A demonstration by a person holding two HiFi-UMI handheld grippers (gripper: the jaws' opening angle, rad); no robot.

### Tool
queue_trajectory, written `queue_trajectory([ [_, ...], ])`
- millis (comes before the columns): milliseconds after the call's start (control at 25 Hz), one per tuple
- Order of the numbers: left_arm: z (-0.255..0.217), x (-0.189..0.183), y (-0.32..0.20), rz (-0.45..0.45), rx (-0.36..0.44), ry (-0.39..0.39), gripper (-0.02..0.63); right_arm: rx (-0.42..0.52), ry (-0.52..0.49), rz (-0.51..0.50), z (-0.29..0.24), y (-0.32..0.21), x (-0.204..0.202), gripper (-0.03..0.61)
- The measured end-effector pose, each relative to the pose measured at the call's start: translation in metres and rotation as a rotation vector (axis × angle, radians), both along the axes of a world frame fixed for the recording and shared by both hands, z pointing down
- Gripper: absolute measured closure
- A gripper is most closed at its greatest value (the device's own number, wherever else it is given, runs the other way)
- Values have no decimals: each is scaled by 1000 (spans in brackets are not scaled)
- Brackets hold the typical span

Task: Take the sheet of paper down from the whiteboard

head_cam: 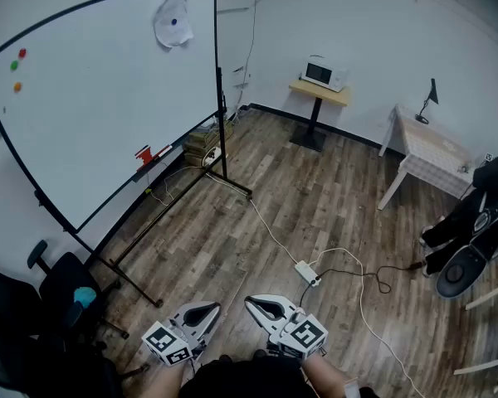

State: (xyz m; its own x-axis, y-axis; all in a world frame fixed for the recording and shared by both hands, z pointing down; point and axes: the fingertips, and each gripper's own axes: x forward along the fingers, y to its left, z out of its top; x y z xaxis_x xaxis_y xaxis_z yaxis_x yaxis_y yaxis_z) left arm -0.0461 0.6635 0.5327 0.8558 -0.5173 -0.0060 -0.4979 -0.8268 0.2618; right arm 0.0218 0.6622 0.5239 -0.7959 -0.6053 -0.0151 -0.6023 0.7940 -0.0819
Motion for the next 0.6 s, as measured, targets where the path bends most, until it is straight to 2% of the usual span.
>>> queue_trajectory([
  [160, -5, 17, -7, 21, 36, -10, 603, 1, 3, 9, 5, -8, 20, 558],
  [240, -3, 22, -11, 0, 55, -27, 603, 1, 10, 8, 11, -12, 28, 558],
  [600, 2, 40, -27, -104, 41, -34, 603, 14, 30, 24, 16, -32, 50, 558],
])
